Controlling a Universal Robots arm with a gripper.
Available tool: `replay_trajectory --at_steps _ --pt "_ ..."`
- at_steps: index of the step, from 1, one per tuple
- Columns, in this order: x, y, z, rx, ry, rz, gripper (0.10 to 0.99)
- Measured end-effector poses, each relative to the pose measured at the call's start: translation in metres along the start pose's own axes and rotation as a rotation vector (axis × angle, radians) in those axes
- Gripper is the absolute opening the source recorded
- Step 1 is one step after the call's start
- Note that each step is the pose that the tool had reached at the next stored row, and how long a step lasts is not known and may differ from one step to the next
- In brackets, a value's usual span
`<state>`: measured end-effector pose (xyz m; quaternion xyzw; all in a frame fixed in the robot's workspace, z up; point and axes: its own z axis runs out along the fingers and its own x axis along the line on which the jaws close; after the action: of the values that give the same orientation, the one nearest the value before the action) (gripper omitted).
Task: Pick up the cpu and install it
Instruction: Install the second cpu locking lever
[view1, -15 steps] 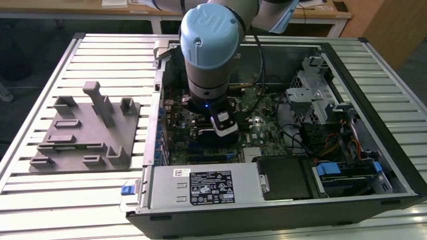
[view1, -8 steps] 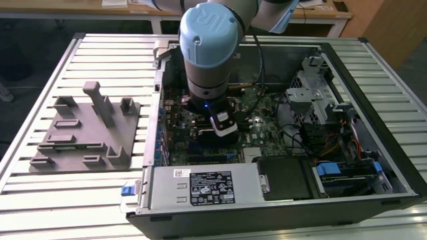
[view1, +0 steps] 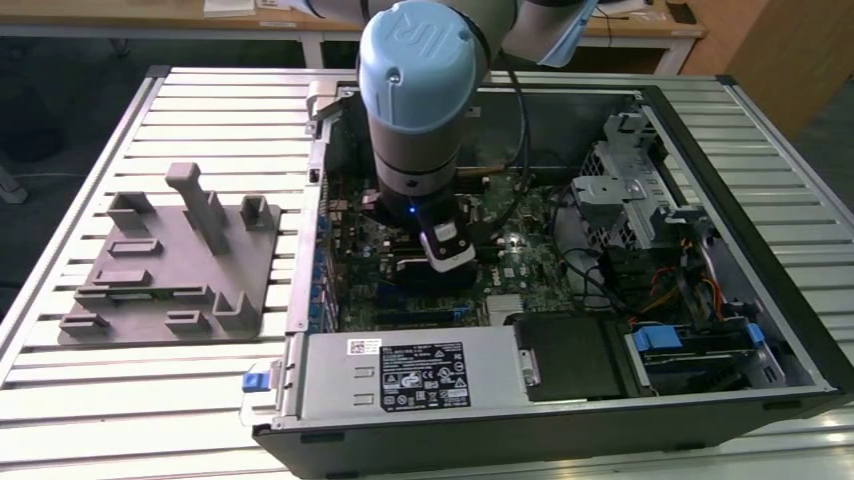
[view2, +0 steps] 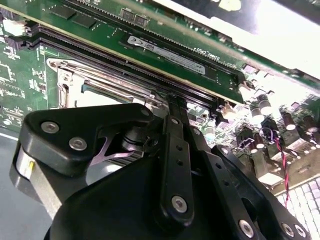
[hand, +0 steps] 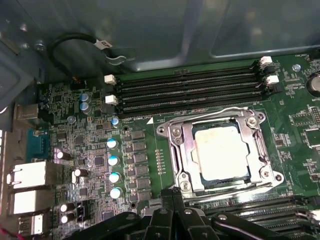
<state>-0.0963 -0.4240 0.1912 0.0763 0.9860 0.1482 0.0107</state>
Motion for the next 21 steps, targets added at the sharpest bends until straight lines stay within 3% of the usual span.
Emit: replay_trajectory --at_steps 11,21 --pt "-0.0001 0.0014 -0.0033 -0.002 -0.0003 0.0 0.106" --pt "0.0 0.0009 0.0009 -0.004 0.0001 0.0 0.106"
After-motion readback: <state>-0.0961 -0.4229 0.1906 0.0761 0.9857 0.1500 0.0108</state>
